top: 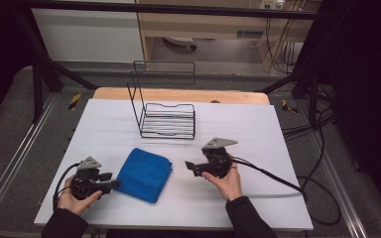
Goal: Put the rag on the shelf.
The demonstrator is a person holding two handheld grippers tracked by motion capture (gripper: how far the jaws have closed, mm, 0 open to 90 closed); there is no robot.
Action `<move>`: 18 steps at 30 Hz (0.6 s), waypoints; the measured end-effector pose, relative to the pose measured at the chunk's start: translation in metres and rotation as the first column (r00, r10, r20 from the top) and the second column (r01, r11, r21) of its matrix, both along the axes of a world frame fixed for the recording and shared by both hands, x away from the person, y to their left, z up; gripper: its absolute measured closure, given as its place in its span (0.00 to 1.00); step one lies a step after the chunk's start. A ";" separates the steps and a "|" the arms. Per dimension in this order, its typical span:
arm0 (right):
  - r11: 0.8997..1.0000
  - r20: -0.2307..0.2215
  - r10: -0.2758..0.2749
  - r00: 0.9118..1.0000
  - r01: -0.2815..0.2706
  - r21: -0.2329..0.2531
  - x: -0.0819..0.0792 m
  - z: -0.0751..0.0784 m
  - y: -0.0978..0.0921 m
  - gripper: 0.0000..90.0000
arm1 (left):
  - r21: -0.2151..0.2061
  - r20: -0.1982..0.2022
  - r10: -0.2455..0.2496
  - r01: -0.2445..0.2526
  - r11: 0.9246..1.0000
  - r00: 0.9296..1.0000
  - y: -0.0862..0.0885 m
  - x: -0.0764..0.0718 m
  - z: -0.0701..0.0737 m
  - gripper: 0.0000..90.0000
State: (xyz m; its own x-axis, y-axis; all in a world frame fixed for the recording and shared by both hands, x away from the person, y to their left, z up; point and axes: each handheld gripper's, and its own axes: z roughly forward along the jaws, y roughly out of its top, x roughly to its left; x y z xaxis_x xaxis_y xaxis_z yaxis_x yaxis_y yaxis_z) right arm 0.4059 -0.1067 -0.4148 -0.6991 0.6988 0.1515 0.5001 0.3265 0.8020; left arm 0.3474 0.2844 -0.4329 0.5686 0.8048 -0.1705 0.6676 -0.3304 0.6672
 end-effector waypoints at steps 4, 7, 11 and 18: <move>1.000 -0.044 0.020 0.999 -0.021 -0.012 0.012 -0.011 0.035 0.34 | 0.014 -0.016 -0.015 0.015 1.000 1.000 -0.004 -0.001 -0.002 0.67; 0.999 -0.053 0.035 0.998 -0.036 -0.020 0.018 -0.020 0.056 0.42 | 0.017 -0.037 -0.020 0.020 1.000 0.999 -0.004 0.000 -0.005 0.73; 0.998 -0.077 0.042 0.996 -0.045 -0.042 0.020 -0.028 0.075 0.48 | 0.020 -0.052 -0.027 0.028 0.999 0.998 -0.006 -0.001 -0.007 0.77; 0.999 -0.121 0.024 0.992 -0.029 -0.041 0.019 -0.039 0.082 0.61 | 0.010 -0.068 -0.016 0.017 1.000 0.998 -0.006 -0.001 -0.009 0.81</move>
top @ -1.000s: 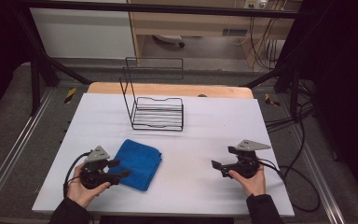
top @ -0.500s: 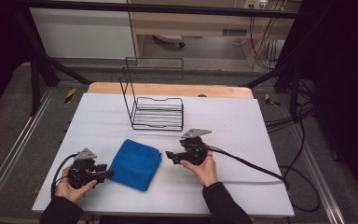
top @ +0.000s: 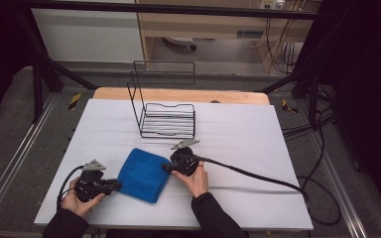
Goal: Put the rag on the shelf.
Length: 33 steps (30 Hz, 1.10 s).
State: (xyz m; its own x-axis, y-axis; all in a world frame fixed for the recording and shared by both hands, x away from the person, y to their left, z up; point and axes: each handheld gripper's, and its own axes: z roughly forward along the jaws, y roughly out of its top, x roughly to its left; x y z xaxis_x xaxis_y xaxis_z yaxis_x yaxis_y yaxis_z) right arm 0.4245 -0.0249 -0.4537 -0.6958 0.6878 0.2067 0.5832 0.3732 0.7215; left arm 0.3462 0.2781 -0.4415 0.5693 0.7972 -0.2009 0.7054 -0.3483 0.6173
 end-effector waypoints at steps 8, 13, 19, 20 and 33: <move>0.997 -0.062 -0.028 0.998 0.032 0.068 -0.006 -0.004 0.005 0.91 | -0.020 -0.033 0.005 -0.006 1.000 0.999 -0.001 0.001 0.001 0.94; 0.994 -0.059 -0.028 0.998 0.033 0.101 -0.002 0.001 0.003 0.95 | -0.060 -0.068 0.016 -0.020 0.998 0.998 0.002 -0.001 0.002 0.95; 0.996 -0.039 0.019 0.999 -0.016 0.085 0.014 0.008 0.007 0.95 | -0.057 -0.053 0.015 -0.018 0.998 0.998 -0.005 -0.013 0.008 0.94; 0.997 -0.028 0.027 0.999 -0.025 0.072 0.015 0.007 0.009 0.95 | -0.045 -0.047 0.017 -0.019 0.999 0.999 -0.006 -0.014 0.008 0.93; 0.999 0.141 0.036 0.989 -0.038 0.007 0.005 0.021 0.002 0.32 | -0.039 0.133 0.062 -0.057 0.998 0.989 0.008 0.016 0.034 0.33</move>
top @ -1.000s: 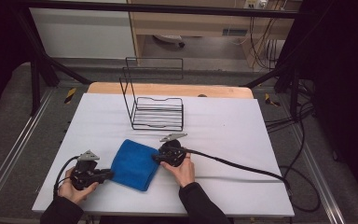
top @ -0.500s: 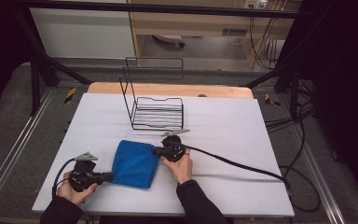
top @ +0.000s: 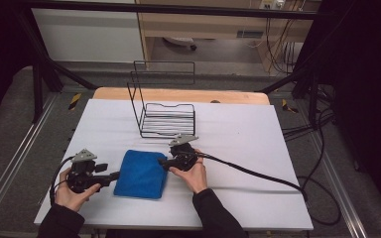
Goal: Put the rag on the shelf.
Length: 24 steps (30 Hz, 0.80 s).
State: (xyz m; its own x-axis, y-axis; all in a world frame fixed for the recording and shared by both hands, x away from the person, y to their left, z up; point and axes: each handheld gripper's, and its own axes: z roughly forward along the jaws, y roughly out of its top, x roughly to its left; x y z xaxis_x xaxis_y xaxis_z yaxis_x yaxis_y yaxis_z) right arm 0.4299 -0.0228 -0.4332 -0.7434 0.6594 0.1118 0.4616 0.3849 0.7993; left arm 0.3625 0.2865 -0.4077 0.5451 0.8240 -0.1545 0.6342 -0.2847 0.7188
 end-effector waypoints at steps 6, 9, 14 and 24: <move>1.000 -0.003 0.002 1.000 -0.002 0.001 -0.005 0.006 -0.009 0.18 | 0.015 -0.015 -0.009 0.009 1.000 1.000 -0.006 0.025 -0.001 0.21; 1.000 -0.018 0.001 1.000 -0.001 -0.001 -0.010 0.011 -0.018 0.10 | 0.037 -0.024 0.002 -0.001 0.999 1.000 -0.010 0.040 -0.003 0.23; 1.000 -0.019 -0.007 1.000 0.007 0.001 -0.016 0.016 -0.029 0.08 | 0.036 -0.027 0.032 -0.031 0.999 0.999 -0.014 0.059 -0.005 0.32; 1.000 -0.032 -0.005 0.999 0.005 -0.010 -0.020 0.012 -0.035 0.07 | 0.031 -0.063 0.039 -0.037 0.999 0.997 -0.022 0.079 -0.022 0.59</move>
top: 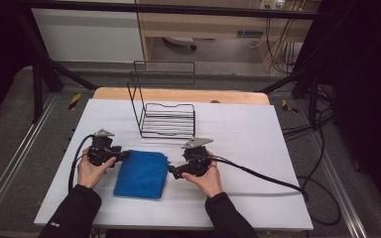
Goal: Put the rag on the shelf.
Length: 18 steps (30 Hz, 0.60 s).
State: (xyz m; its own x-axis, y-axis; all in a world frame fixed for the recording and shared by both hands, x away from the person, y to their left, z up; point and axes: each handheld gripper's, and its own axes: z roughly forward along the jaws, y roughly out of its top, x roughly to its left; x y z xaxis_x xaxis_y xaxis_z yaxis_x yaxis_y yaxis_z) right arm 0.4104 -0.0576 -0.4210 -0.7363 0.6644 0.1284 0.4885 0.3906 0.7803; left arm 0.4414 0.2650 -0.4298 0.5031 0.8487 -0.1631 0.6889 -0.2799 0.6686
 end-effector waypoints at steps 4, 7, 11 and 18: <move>1.000 -0.006 0.009 1.000 -0.009 0.008 0.001 -0.004 0.002 0.10 | 0.024 -0.015 -0.023 0.023 0.999 1.000 -0.004 0.001 -0.005 0.69; 1.000 -0.008 0.009 1.000 -0.008 0.022 0.002 -0.005 0.003 0.12 | 0.020 -0.030 -0.031 0.032 0.999 0.999 -0.005 0.003 -0.008 0.73; 0.998 -0.021 -0.007 1.000 0.008 0.061 0.007 -0.006 0.006 0.18 | 0.018 -0.028 -0.038 0.038 0.999 0.999 -0.008 0.003 -0.011 0.80; 0.998 -0.021 -0.036 0.999 0.037 0.057 0.019 -0.011 0.019 0.29 | -0.008 -0.046 -0.042 0.041 0.999 0.998 -0.006 0.002 -0.012 0.89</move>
